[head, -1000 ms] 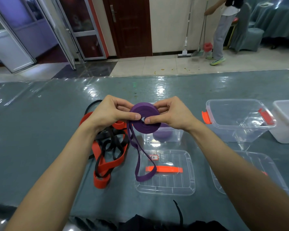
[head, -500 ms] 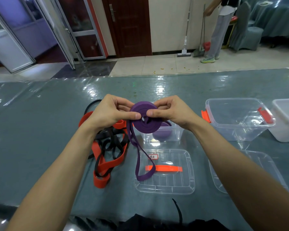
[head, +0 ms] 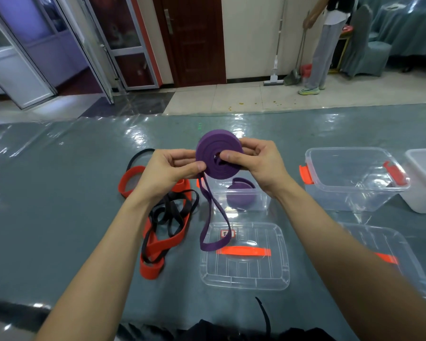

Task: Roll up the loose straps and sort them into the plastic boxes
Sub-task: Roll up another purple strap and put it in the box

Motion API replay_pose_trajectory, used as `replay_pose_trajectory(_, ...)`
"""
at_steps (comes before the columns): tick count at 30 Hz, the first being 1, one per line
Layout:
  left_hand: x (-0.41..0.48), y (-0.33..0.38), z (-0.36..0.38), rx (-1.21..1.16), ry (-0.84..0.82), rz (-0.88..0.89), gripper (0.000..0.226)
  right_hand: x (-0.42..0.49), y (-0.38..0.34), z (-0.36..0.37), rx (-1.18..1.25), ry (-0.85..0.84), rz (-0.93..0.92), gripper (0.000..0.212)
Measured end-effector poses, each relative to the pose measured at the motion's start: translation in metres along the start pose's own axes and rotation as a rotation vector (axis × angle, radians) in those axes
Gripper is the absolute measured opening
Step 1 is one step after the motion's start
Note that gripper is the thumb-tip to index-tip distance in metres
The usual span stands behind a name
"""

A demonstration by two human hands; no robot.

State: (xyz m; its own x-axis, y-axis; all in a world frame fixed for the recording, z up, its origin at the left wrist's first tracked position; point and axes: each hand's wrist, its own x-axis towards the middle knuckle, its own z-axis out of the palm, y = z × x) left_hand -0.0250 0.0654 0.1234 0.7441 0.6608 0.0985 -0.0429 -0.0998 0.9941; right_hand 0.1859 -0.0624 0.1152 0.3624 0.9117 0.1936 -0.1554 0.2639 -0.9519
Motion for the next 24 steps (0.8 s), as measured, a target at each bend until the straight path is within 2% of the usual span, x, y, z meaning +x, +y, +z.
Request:
replay_pose_trajectory(3, 0.002, 0.0, 0.008, -0.025, 0.073, 0.049, 0.035, -0.001, 0.01, 0.006, 0.116, 0.033, -0.005, 0.03)
replay_pose_trajectory(5, 0.0, 0.004, 0.009, 0.034, 0.09, 0.064, 0.033, -0.003, 0.015, 0.005, 0.119, 0.019, 0.029, 0.035)
replay_pose_trajectory(8, -0.003, 0.016, 0.001, 0.219, 0.053, 0.036, 0.03, -0.001, 0.008, -0.011, -0.196, -0.093, 0.068, 0.046)
replay_pose_trajectory(11, 0.004, 0.034, -0.004, 0.677, -0.064, 0.057, 0.026, 0.005, -0.009, -0.019, -0.568, -0.267, 0.101, 0.065)
replay_pose_trajectory(12, 0.006, 0.037, -0.002, 0.791, -0.11, 0.069, 0.024, 0.007, -0.014, -0.017, -0.663, -0.323, 0.105, 0.058)
replay_pose_trajectory(14, 0.009, 0.042, 0.004, 0.873, -0.163, 0.086, 0.025, 0.01, -0.019, -0.009, -0.815, -0.382, 0.041, 0.033)
replay_pose_trajectory(16, 0.008, 0.04, 0.004, 0.804, -0.134, 0.124, 0.031, 0.011, -0.019, -0.008, -0.781, -0.333, 0.004, 0.027)
replay_pose_trajectory(19, 0.001, 0.024, -0.003, 0.481, -0.048, 0.108, 0.045, 0.008, -0.016, -0.017, -0.506, -0.225, 0.043, 0.033)
replay_pose_trajectory(22, -0.009, 0.001, -0.006, 0.17, -0.016, 0.067, 0.039, 0.004, -0.01, -0.017, -0.285, -0.152, 0.075, 0.035)
replay_pose_trajectory(24, -0.012, -0.009, -0.002, 0.046, 0.038, 0.021, 0.031, 0.001, -0.003, -0.013, -0.164, -0.091, 0.078, 0.032)
